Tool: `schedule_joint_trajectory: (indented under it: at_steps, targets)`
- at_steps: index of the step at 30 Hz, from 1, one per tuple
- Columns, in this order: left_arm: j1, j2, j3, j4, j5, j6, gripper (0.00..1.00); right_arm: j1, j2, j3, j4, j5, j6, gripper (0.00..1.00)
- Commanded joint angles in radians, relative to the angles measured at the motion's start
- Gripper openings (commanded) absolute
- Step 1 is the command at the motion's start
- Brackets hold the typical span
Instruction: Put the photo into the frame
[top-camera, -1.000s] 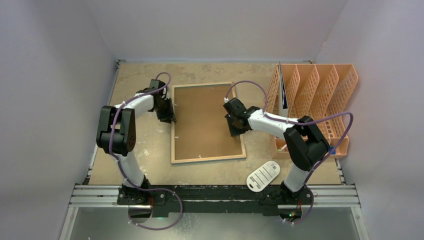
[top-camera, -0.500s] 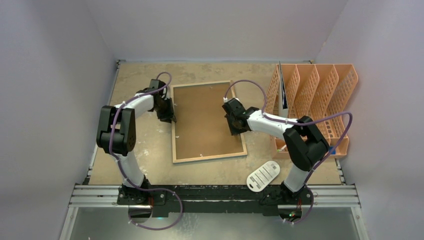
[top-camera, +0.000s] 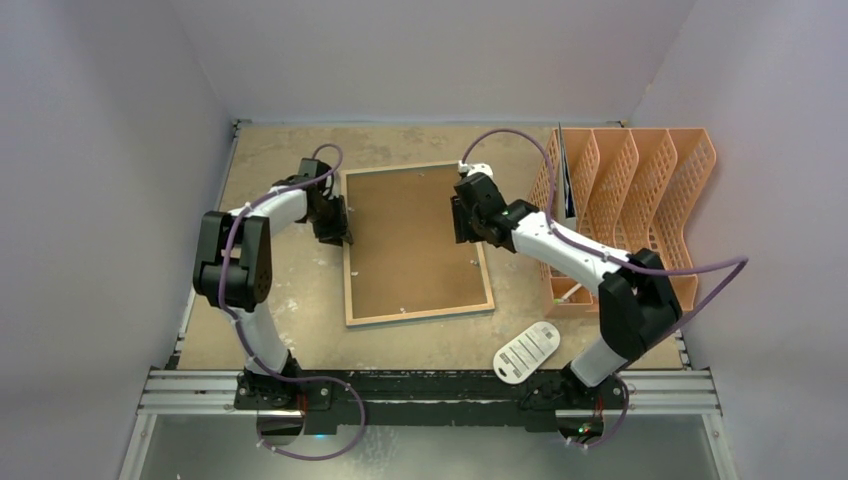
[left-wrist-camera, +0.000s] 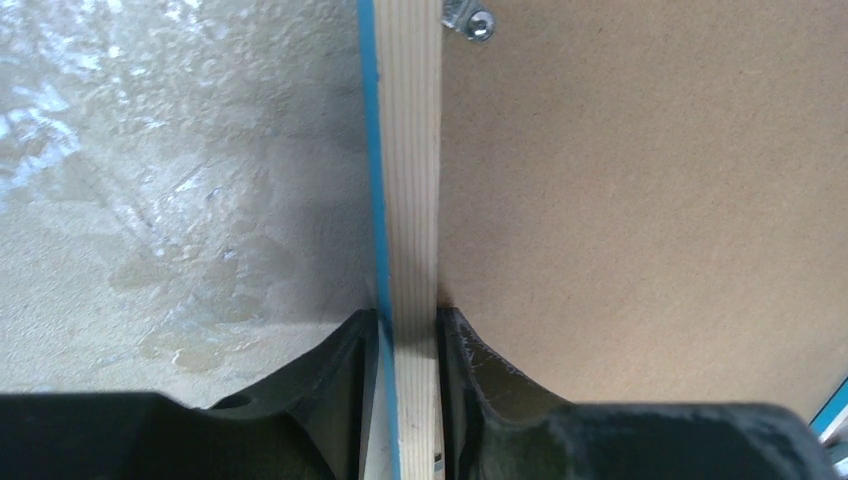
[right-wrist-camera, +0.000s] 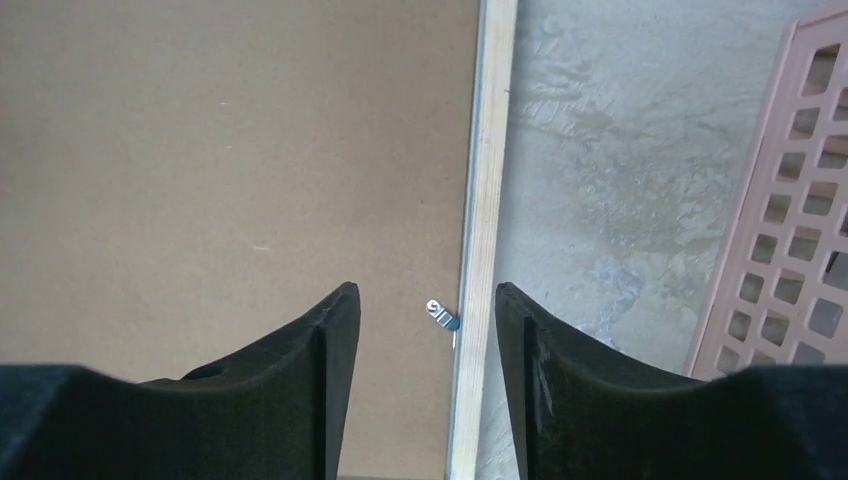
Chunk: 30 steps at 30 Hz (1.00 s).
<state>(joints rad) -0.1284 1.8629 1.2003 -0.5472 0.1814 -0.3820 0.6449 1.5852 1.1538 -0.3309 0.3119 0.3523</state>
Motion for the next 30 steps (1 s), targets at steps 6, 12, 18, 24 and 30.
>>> schedule_joint_trajectory:
  at_steps: [6, 12, 18, 24, 30]
  targets:
    - [0.009, -0.124, -0.047, 0.032, -0.086, 0.041, 0.44, -0.018, 0.082, -0.030, -0.115, 0.041, 0.162, 0.64]
    - [-0.049, -0.241, -0.018, 0.030, -0.154, 0.011, 0.49, -0.029, 0.092, -0.102, -0.065, -0.162, 0.144, 0.73]
    - [-0.128, -0.310, -0.059, 0.141, 0.002, -0.064, 0.51, -0.031, 0.076, -0.148, -0.012, -0.306, 0.133, 0.73]
    - [-0.196, -0.280, -0.139, 0.313, 0.180, -0.178, 0.49, -0.025, -0.002, -0.190, 0.133, -0.478, 0.131, 0.63]
    - [-0.261, -0.216, -0.162, 0.371, 0.244, -0.212, 0.37, 0.035, 0.001, -0.180, 0.193, -0.523, 0.148, 0.55]
